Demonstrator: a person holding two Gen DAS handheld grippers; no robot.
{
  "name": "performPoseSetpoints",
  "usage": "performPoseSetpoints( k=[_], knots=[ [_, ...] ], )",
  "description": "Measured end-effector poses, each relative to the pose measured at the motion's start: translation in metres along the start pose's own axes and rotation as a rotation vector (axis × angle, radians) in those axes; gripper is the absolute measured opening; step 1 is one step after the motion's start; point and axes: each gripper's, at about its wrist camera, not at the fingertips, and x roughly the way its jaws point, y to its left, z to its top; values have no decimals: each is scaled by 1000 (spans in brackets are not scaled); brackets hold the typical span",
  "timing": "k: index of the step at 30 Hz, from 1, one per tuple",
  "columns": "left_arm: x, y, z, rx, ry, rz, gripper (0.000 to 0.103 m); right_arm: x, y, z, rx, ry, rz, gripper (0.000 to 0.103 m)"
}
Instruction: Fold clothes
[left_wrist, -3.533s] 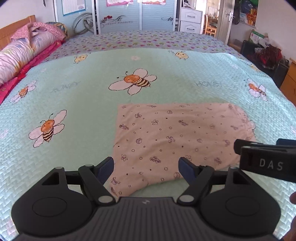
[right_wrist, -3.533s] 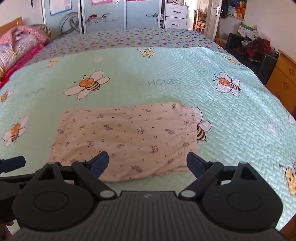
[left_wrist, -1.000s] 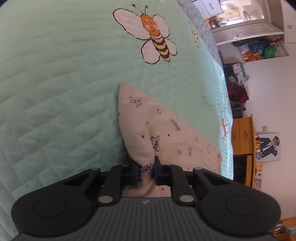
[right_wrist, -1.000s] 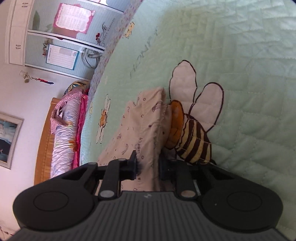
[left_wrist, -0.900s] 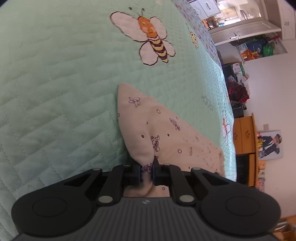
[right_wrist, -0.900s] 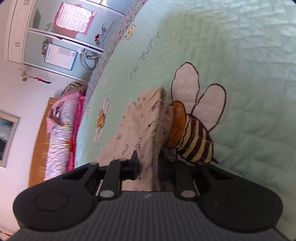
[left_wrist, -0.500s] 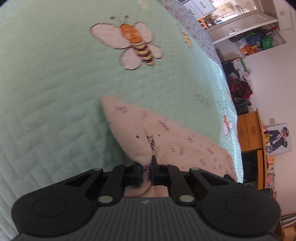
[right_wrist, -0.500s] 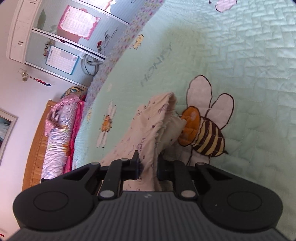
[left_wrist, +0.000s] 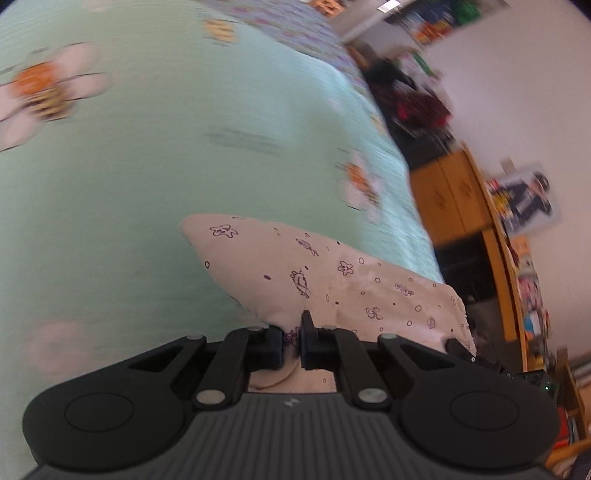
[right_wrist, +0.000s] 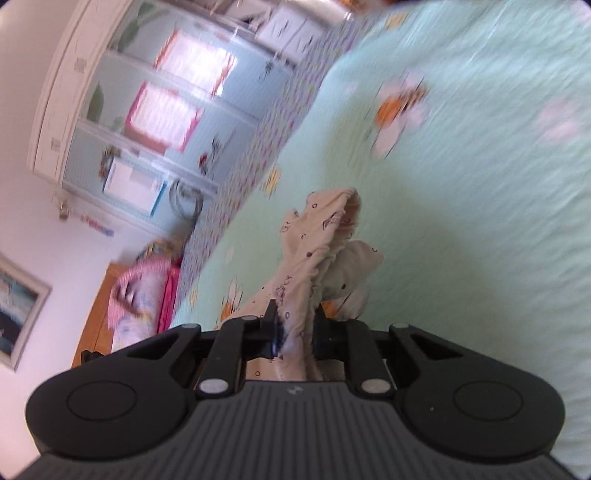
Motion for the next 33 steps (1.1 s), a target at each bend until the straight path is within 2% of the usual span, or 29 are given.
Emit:
performPoseSetpoints(
  k=[4,10,14,17,18,21,22,23,25,26,27,29,31,33],
  knots=[
    [61,-75,1,80,52,-47,7,-77,-25,27,12,-112,-43,18],
    [166,-166,-4,163,148,-82,7,-174,-90,63,71,-244,-129,18],
    [236,-203,-10,202,214,-48,8,-212,-141,82,129,-300,-186,18],
    [281,-208,-11,235,253,20,8,-225,-186,90,193,-331,-232,18],
    [291,-210,-10,251,256,52,8,-224,-202,90,214,-327,-251,22],
    [300,-203,-8,291,227,130,9,-214,-245,85,251,-309,-355,27],
    [299,-199,-8,296,216,147,13,-211,-257,82,256,-304,-395,33],
    [293,-197,-9,307,199,162,16,-214,-266,76,259,-309,-402,37],
    [274,-196,-14,352,143,186,20,-227,-270,61,273,-375,-356,41],
    [263,-199,-17,379,111,188,20,-235,-264,54,254,-412,-387,44],
    [251,-200,-23,392,90,171,21,-243,-253,49,211,-442,-444,49],
    [228,-201,-37,404,52,116,24,-256,-227,39,111,-487,-553,52],
    [213,-205,-58,438,22,80,33,-260,-197,29,-11,-506,-546,52],
    [212,-209,-78,469,24,58,39,-250,-180,23,-68,-476,-452,55]
  ],
)
